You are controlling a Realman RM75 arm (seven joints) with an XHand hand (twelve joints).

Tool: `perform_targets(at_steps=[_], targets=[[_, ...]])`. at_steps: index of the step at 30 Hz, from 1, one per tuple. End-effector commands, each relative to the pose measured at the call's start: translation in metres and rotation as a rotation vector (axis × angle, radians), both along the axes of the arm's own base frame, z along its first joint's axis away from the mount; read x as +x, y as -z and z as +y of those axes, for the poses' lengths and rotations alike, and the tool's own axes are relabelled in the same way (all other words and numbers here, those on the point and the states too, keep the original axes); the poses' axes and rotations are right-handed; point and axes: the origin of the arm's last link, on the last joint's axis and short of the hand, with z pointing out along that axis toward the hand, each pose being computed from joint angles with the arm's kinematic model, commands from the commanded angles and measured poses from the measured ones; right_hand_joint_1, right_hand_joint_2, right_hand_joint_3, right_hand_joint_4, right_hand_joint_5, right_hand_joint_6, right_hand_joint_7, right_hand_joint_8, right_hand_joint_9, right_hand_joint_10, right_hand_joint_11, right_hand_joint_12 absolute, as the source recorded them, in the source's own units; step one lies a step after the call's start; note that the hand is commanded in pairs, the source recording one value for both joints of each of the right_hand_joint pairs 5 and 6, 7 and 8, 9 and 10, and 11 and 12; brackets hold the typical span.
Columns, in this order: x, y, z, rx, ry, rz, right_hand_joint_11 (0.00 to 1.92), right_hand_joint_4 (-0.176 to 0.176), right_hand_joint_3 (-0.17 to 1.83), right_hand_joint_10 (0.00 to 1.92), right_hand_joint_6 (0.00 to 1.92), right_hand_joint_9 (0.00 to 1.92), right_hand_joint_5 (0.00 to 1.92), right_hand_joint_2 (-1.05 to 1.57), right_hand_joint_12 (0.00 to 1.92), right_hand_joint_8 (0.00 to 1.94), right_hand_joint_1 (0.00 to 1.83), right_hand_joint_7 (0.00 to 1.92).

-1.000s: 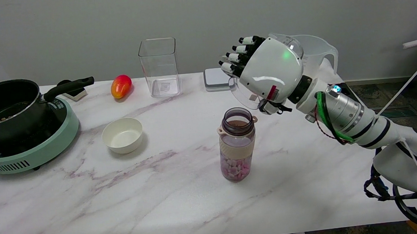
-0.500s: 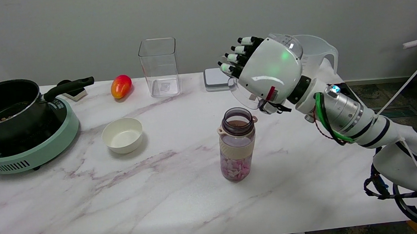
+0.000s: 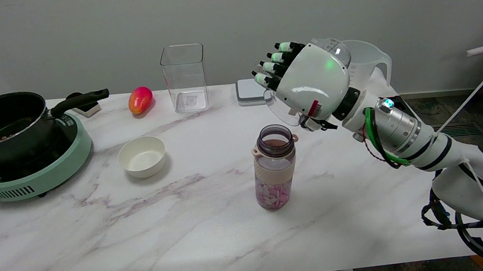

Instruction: Pour the contents of the measuring cup into the bottle.

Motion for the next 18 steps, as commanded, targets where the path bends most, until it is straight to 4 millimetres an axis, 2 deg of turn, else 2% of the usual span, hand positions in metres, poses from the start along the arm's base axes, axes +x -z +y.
perform_targets(at_steps=[1, 18], targets=[[0.0029, 0.0034, 0.0032, 0.027, -0.022, 0.007, 1.29, 0.000, 0.38, 1.47, 1.67, 1.47, 1.67, 1.24, 1.29, 1.61, 1.40, 1.61], [0.0016, 0.0057, 0.0041, 0.034, -0.028, 0.021, 1.29, 0.000, 0.37, 1.47, 1.67, 1.47, 1.67, 1.25, 1.29, 1.62, 1.40, 1.62]])
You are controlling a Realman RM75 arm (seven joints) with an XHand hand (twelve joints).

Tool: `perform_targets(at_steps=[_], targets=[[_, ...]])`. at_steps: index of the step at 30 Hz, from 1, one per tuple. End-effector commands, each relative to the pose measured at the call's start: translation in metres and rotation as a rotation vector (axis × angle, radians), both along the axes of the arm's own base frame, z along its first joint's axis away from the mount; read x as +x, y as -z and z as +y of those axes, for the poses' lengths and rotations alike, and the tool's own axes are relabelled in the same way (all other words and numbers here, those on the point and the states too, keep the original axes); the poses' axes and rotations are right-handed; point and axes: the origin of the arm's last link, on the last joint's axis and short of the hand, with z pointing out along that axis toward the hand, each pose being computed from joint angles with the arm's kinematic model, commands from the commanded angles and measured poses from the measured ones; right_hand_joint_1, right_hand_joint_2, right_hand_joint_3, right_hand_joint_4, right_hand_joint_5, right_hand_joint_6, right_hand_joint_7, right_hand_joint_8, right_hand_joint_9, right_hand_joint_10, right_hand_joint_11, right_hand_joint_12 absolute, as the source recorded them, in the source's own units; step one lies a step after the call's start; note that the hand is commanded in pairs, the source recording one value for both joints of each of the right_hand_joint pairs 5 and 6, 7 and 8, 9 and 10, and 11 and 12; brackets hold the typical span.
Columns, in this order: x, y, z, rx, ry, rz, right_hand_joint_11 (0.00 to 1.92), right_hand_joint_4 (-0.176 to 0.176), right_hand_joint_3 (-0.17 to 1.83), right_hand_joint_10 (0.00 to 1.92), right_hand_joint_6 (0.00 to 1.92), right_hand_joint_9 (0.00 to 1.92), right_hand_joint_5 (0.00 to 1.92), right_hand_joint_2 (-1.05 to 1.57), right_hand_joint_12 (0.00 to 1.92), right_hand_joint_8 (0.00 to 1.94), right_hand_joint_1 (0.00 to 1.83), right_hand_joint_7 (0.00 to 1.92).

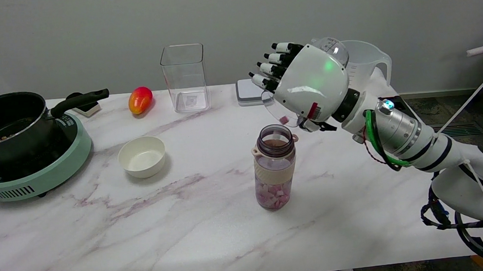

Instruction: Pour the contents of the measuring cup into the bottle.

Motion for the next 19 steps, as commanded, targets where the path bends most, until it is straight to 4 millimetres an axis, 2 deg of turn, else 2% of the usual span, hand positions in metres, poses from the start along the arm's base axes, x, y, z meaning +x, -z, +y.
perform_targets(at_steps=[1, 7, 10, 13, 19], targets=[[0.000, 0.002, 0.001, 0.010, -0.010, 0.012, 1.29, 0.000, 0.37, 1.47, 1.67, 1.47, 1.67, 1.25, 1.29, 1.62, 1.40, 1.62], [0.001, 0.000, 0.001, 0.002, -0.012, 0.003, 1.29, 0.000, 0.36, 1.48, 1.67, 1.48, 1.67, 1.26, 1.29, 1.62, 1.40, 1.62], [0.003, -0.009, 0.000, -0.018, 0.010, -0.071, 1.29, 0.000, 0.36, 1.48, 1.67, 1.48, 1.67, 1.26, 1.29, 1.62, 1.40, 1.62], [0.013, -0.036, 0.002, -0.082, 0.006, -0.225, 1.29, 0.000, 0.36, 1.48, 1.67, 1.48, 1.67, 1.27, 1.29, 1.62, 1.39, 1.62], [0.013, -0.089, -0.002, -0.152, 0.096, -0.721, 1.29, 0.000, 0.41, 1.48, 1.59, 1.48, 1.59, 1.19, 1.29, 1.60, 1.44, 1.60]])
